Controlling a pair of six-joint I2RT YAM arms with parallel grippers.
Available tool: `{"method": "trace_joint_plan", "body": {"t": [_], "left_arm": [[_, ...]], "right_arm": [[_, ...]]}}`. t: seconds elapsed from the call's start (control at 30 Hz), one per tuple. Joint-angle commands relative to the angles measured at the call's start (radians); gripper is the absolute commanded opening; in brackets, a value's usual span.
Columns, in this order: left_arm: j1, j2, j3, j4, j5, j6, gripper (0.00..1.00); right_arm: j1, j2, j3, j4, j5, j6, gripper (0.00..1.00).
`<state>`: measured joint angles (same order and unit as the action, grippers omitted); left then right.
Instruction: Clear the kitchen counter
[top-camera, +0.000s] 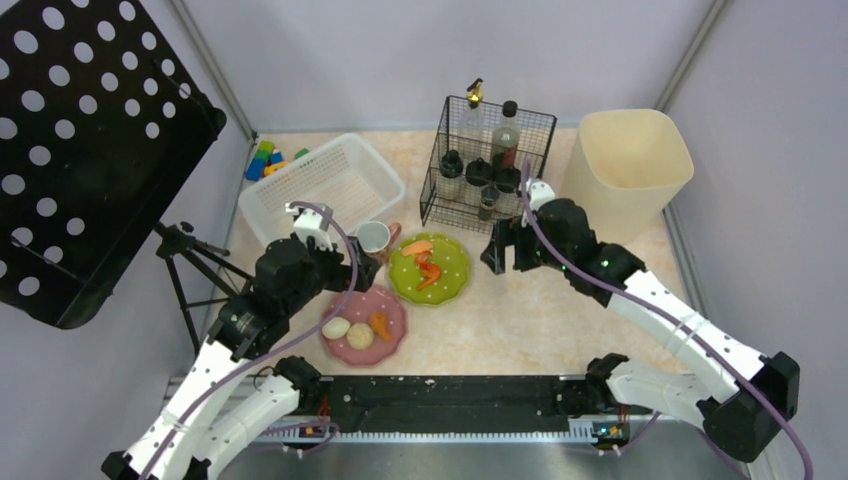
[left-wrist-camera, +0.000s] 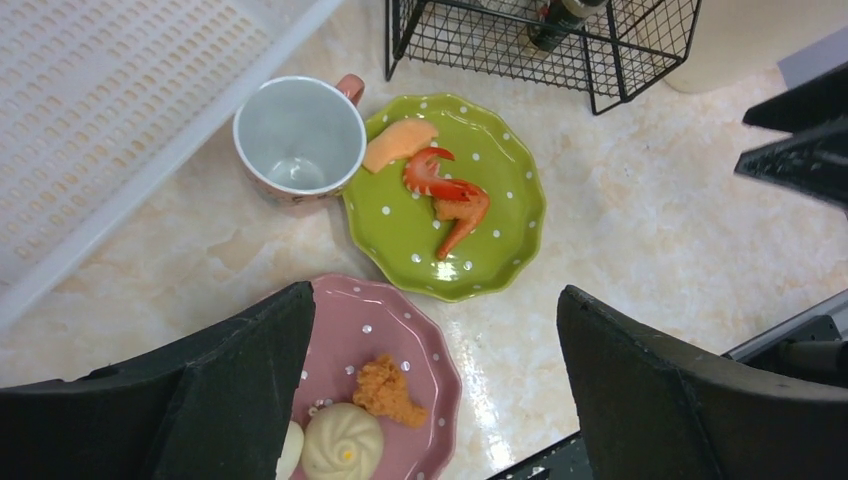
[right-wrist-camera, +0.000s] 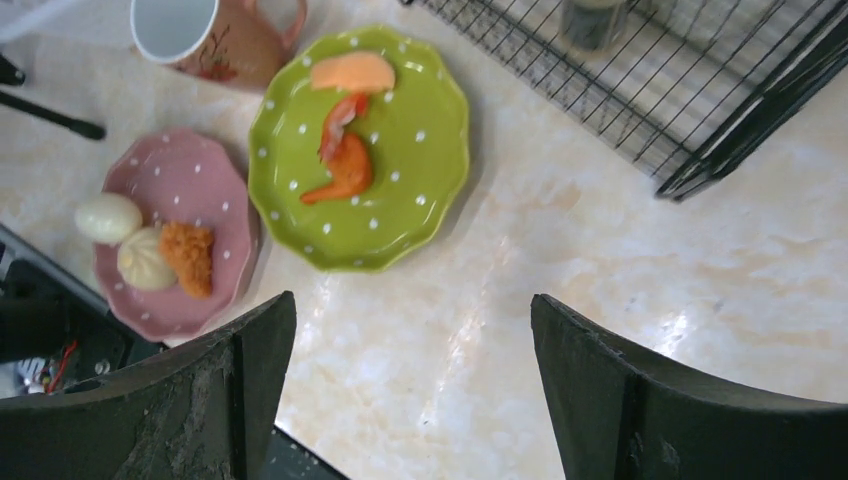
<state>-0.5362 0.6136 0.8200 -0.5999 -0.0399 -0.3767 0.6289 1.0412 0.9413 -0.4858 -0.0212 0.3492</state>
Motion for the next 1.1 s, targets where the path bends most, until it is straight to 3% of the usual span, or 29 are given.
{"method": "trace_joint_plan", "body": {"t": [0.0,0.3,0.67,1.07], "left_arm": [[0.004,0.047,-0.004,0.038,0.034,-0.104,0.97],[0.004,0.146,-0.061,0.093,0.077,-0.177,0.99],[0.004,0.115,-0.137,0.133,0.082,-0.21,0.99],[0.005,0.075,-0.161,0.128,0.094,-0.214,0.98]], "right_arm": [[0.047,-0.029,-0.11,0.104,-0.058,0.07,0.86],[0.094,0.007,-0.342,0.392,-0.007,0.283,0.84],[0.154,0.187,-0.467,0.705,0.091,0.529,0.76],[0.194,0.382,-0.533,0.968,0.16,0.693,0.57]]}}
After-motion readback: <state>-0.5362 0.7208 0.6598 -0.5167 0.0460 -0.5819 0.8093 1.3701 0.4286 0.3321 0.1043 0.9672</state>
